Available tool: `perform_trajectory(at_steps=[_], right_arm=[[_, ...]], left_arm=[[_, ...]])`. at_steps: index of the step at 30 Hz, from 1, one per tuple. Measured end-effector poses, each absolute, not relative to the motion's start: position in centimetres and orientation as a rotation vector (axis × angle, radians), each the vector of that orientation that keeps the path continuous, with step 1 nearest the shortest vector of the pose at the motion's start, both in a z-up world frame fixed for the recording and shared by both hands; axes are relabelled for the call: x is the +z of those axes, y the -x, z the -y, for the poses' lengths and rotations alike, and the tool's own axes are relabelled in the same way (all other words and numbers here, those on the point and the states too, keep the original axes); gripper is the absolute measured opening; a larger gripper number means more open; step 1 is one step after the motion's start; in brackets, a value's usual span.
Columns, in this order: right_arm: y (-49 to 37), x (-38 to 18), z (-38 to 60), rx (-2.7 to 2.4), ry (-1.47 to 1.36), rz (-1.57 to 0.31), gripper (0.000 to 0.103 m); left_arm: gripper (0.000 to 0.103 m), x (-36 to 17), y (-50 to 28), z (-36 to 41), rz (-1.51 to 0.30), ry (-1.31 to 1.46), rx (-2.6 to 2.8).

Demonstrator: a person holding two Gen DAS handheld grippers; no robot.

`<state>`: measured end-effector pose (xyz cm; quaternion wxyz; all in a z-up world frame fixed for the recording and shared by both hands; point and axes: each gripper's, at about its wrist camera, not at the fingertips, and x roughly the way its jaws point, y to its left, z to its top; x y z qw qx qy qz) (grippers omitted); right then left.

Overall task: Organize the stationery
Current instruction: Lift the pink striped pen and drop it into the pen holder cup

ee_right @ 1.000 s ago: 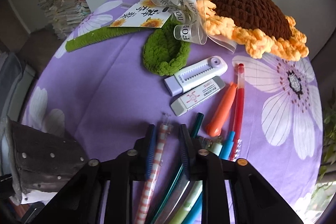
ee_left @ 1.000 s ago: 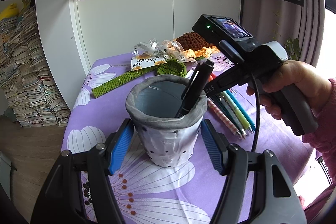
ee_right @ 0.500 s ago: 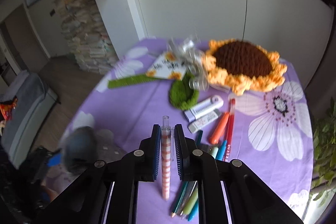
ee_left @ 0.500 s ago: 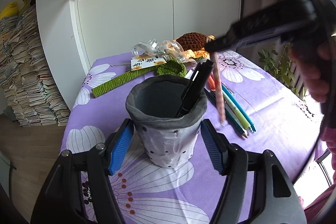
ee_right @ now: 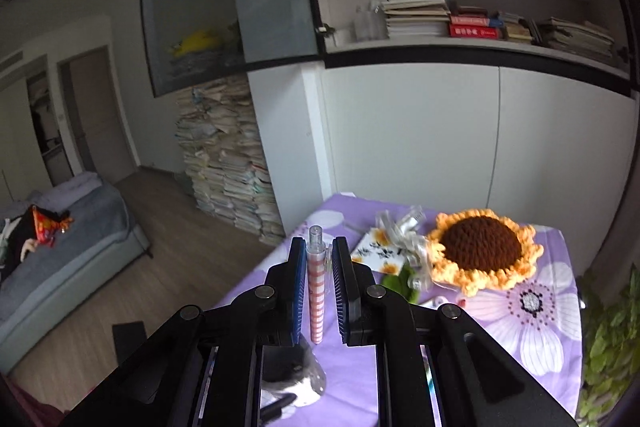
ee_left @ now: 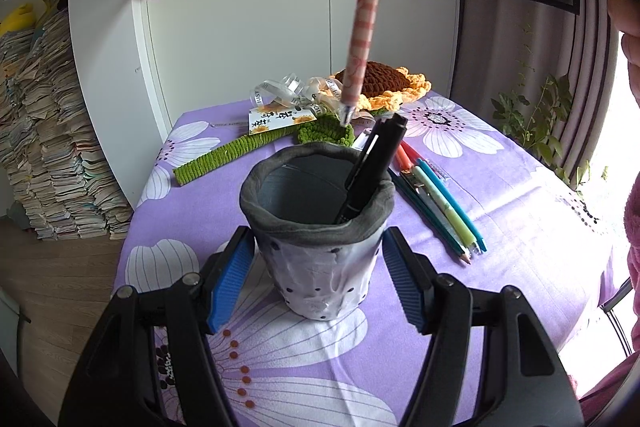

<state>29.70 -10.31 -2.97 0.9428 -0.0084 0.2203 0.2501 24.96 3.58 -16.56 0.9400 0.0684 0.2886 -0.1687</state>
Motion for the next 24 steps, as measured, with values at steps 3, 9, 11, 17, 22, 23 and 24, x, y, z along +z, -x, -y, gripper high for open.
perform_trajectory(at_steps=[3,9,11,17,22,23,24], right_arm=[[-29.8,-3.3,10.0,0.552,-0.001,-0.468,0.014],[-30.4,-5.9,9.0,0.567,0.025,-0.552,0.014],[-30.7,-7.1,8.8,0.565,0.034,-0.593,0.014],[-31.8,-9.3,8.9,0.571,0.012,-0.687,0.014],[-32.2,-10.4,8.9,0.577,-0.011,-0.751,0.014],[-32.2,-10.5,8.9,0.58,-0.008,-0.755,0.014],[-32.1,-10.6,8.8,0.586,-0.005,-0.759,0.014]], left_arm=[[0.065,-16.5,-25.1,-3.6,-0.59,-0.143,-0.344],[0.065,-16.6,-25.0,-3.7,-0.588,-0.145,-0.348],[0.065,-16.6,-25.0,-3.6,-0.587,-0.143,-0.352],[0.065,-16.7,-25.0,-3.5,-0.585,-0.146,-0.353],[0.065,-16.7,-24.9,-3.4,-0.584,-0.15,-0.354],[0.065,-16.7,-24.9,-3.4,-0.584,-0.151,-0.353],[0.065,-16.7,-24.8,-3.3,-0.584,-0.152,-0.352]])
